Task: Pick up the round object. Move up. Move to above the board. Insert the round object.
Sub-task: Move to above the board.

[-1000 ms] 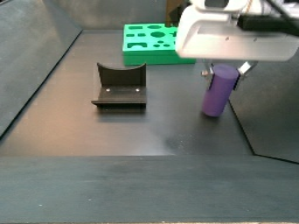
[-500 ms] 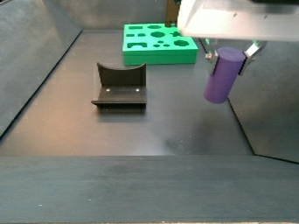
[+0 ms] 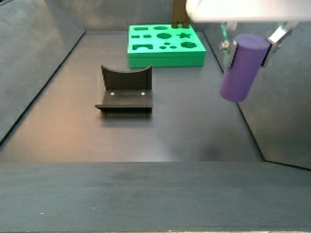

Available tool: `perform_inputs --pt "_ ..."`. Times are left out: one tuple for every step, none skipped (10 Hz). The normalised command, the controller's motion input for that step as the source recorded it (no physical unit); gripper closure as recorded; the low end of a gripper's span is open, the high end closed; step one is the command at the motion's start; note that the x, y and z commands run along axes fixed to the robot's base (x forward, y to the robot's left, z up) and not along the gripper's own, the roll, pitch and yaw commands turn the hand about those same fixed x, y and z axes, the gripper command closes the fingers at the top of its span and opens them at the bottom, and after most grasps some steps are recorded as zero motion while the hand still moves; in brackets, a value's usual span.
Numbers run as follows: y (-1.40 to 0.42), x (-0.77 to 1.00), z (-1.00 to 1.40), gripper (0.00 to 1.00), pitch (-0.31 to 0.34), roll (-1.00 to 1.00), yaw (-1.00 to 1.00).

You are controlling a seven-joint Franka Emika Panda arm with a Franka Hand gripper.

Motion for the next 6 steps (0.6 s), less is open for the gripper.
perform_inputs --pt "0.16 0.00 1.00 1.00 0.084 0.08 0.04" --pt "0.13 -0.01 1.00 1.00 0.079 0.07 0.03" --pt "0.11 -0.01 1.00 1.00 0.077 0.07 0.02" --pt "0.09 -0.01 0.98 1.00 0.071 0.05 0.02" --pt "0.07 -0.02 0.89 1.00 0.068 0.05 0.02" --pt "0.04 -0.01 0.69 1.00 0.064 0.06 0.02"
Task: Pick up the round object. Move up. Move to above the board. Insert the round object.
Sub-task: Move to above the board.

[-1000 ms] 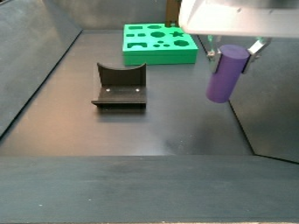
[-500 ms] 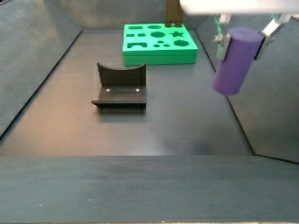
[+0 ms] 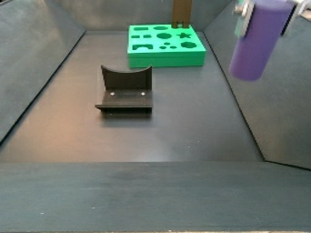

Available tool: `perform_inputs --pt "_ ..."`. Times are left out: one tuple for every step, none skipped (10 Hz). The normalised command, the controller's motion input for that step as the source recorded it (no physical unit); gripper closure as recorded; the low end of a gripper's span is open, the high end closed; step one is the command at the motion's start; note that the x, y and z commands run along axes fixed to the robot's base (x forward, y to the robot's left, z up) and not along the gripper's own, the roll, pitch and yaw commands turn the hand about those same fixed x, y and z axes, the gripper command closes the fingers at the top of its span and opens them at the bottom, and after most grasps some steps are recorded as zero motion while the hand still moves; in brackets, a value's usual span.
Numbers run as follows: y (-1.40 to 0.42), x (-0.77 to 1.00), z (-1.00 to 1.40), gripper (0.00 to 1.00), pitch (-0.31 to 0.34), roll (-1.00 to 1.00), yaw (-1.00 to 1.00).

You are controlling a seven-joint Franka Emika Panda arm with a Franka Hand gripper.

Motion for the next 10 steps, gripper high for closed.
perform_inputs --pt "0.02 -0.01 0.54 1.00 0.066 0.06 0.02" --pt "0.01 -0.01 0.40 1.00 0.069 0.06 0.02" --pt "0.00 0.00 0.20 1.00 0.075 0.06 0.02" --pt "-1.00 0.28 0.18 1.00 0.204 0.01 -0.33" --pt "-1.00 0.28 0.17 1.00 0.200 0.01 -0.30" --pt "-1.00 0.28 0.18 1.00 0.170 0.00 -0.18" --pt "-1.00 0.28 0.18 1.00 0.104 -0.06 -0.08" --pt "-1.00 0.28 0.18 1.00 0.086 -0.04 -0.05" --pt "-1.00 0.29 0.18 1.00 0.090 -0.02 -0.02" --pt "-1.00 0.29 0.18 1.00 0.092 -0.02 -0.01"
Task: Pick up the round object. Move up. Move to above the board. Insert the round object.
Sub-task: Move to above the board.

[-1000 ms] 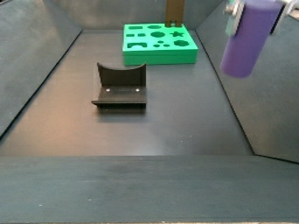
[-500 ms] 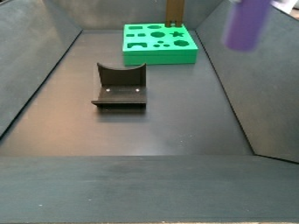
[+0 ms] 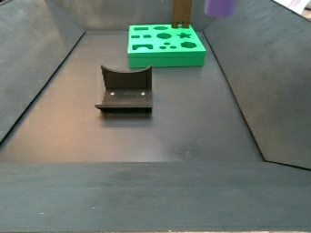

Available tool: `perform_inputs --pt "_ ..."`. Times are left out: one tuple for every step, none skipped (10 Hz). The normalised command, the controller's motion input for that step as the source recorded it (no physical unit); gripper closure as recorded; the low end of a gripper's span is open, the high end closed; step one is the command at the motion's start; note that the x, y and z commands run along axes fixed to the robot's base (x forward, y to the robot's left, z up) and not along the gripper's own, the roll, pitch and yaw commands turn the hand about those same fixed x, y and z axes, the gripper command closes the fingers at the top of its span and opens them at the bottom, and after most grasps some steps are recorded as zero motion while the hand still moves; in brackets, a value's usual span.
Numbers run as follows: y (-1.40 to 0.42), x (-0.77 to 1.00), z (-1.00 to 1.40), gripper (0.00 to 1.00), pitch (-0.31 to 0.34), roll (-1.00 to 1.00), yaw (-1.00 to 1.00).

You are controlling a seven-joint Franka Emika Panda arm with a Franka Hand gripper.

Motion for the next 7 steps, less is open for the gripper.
perform_inputs --pt "-1.00 0.30 0.18 1.00 0.104 -0.01 0.00" --pt "-1.00 0.31 0.19 1.00 0.111 -0.02 0.00" --pt "-1.00 0.31 0.18 1.00 0.114 -0.01 0.01" --pt "-1.00 0.32 0.19 1.00 0.121 -0.01 0.01" --pt "-1.00 0.33 0.19 1.00 0.123 -0.01 0.01" --pt "-1.00 0.34 0.19 1.00 0.126 0.00 0.01" --pt "-1.00 0.35 0.19 1.00 0.120 0.00 0.01"
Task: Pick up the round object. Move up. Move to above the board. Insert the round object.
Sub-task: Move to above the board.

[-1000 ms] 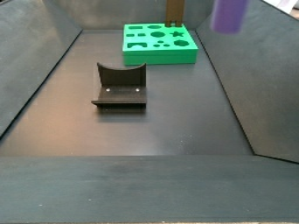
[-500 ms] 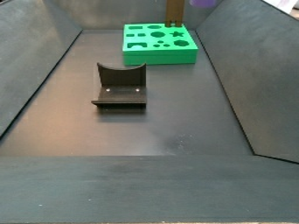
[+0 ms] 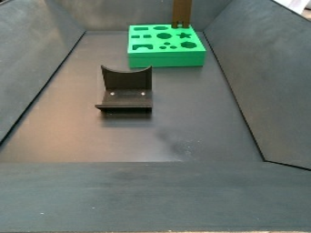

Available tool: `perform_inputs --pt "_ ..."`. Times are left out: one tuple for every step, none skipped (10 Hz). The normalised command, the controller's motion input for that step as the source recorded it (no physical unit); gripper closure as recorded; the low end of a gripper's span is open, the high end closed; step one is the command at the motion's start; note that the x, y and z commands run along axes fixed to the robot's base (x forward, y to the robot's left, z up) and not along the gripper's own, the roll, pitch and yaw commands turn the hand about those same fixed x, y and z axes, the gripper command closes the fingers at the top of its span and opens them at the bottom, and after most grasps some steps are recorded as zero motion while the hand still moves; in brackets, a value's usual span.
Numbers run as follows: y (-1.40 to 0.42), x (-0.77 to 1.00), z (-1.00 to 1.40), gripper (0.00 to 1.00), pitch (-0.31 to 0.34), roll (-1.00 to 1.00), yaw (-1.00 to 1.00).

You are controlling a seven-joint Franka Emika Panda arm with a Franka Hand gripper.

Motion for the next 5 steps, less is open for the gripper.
perform_inputs --pt "-1.00 0.36 0.20 1.00 0.121 0.00 0.01" --pt "-1.00 0.38 0.20 1.00 0.127 0.00 0.01" --pt "-0.84 0.35 0.18 1.00 0.130 0.00 0.01" --pt "-0.57 0.26 0.12 1.00 0.131 0.01 0.01" --pt "-0.34 0.18 0.08 1.00 0.114 0.02 0.01"
